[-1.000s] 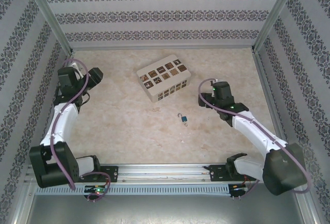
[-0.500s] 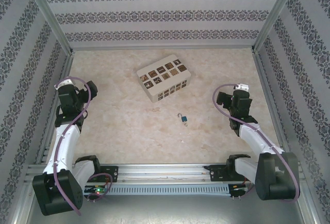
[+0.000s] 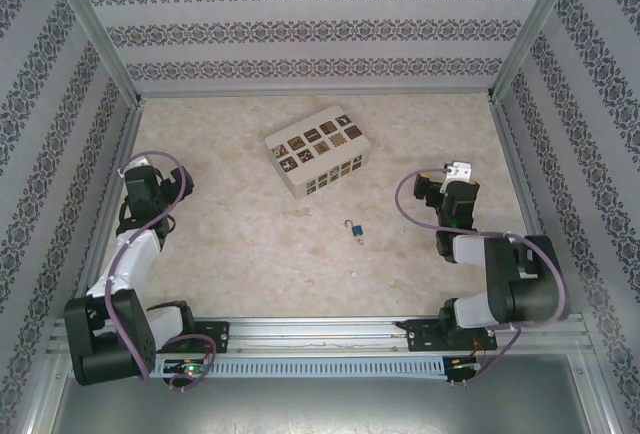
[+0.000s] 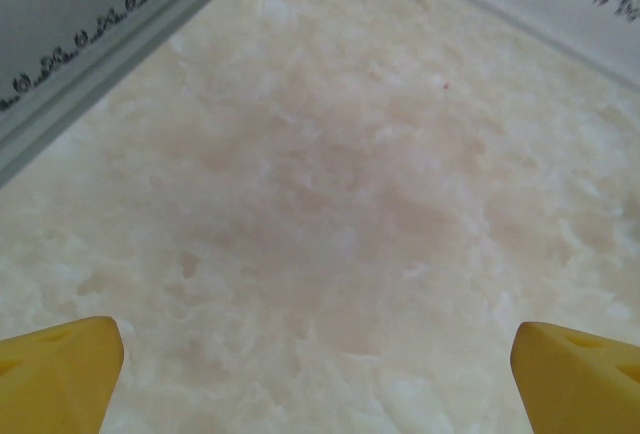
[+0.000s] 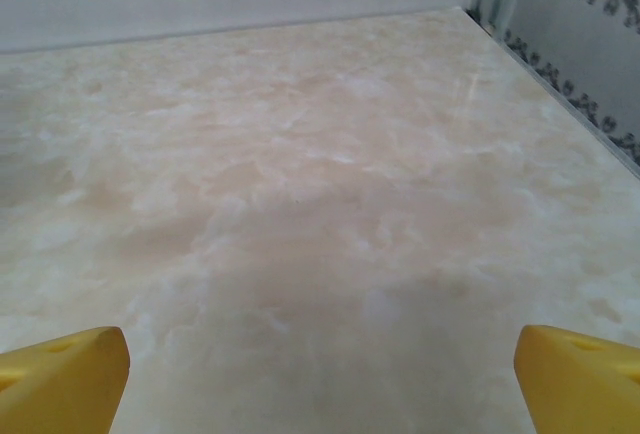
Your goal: Unlock the padlock with the key
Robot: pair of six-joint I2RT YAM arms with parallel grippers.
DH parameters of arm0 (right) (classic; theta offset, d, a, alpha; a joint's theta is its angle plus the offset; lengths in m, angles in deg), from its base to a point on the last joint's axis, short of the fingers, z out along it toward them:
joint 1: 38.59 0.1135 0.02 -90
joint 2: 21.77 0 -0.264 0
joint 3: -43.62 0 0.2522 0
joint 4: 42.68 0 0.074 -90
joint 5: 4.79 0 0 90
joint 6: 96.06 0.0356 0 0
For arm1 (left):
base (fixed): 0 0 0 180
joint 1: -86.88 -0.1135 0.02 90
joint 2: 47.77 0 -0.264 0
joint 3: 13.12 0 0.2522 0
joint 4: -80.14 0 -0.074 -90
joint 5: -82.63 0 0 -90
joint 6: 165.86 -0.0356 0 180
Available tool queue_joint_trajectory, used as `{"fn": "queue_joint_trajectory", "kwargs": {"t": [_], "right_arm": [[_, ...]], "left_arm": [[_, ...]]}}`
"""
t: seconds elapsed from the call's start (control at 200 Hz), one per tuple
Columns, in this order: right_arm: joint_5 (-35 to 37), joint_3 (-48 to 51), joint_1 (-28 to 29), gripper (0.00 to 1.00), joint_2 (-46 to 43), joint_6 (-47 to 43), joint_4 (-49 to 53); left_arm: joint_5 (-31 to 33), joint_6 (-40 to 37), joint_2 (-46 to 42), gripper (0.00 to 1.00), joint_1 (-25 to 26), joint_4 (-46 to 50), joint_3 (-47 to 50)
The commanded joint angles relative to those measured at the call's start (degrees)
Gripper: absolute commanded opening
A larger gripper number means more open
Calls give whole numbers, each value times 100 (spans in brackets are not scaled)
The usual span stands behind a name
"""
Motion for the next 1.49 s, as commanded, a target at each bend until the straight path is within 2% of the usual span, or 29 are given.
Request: {"fn": "queue_joint_trajectory", "kwargs": {"t": [0.0,0.045,0.265,0.475,0.61,0.779,0.944,1.099,1.229,1.309,1.374,1.439,1.489], "right_arm": [[-292,238,-21,98,478,-158,-1455],[-333,237,-21,98,567,-161,-1627],[-302,-191,6,98,437,-179,-488],[-287,-184,14,98,463,-189,-568],[-287,-184,19,99,463,-196,-569],[-282,-186,23,98,463,-198,-568],[-273,-184,23,98,463,-196,-568],[-273,-185,32,98,463,-193,-568],[-273,-189,32,98,462,-202,-568],[-266,-189,31,98,458,-207,-568],[-265,-185,32,98,466,-207,-568],[-266,-184,32,98,454,-207,-573],[-270,-184,35,98,449,-211,-576]], "left_arm": [[-36,-323,205,99,-55,-631,179],[-68,-389,281,99,-50,-757,221],[-391,-595,665,100,-24,-1473,333],[-674,-629,1380,100,212,-3049,544],[-917,-1216,1756,100,526,-3548,541],[-1054,-1296,2042,100,591,-4721,1045],[-1340,-1443,2079,100,624,-4981,1164],[-1372,-1583,2191,100,727,-5349,1314],[-1162,-1528,2820,99,797,-6623,1610],[-1043,-1554,2554,99,802,-5917,1473],[-981,-1615,2681,99,863,-5923,1348],[-780,-1690,2574,99,977,-5375,1171],[-628,-1736,2625,99,1051,-5390,1136]]}}
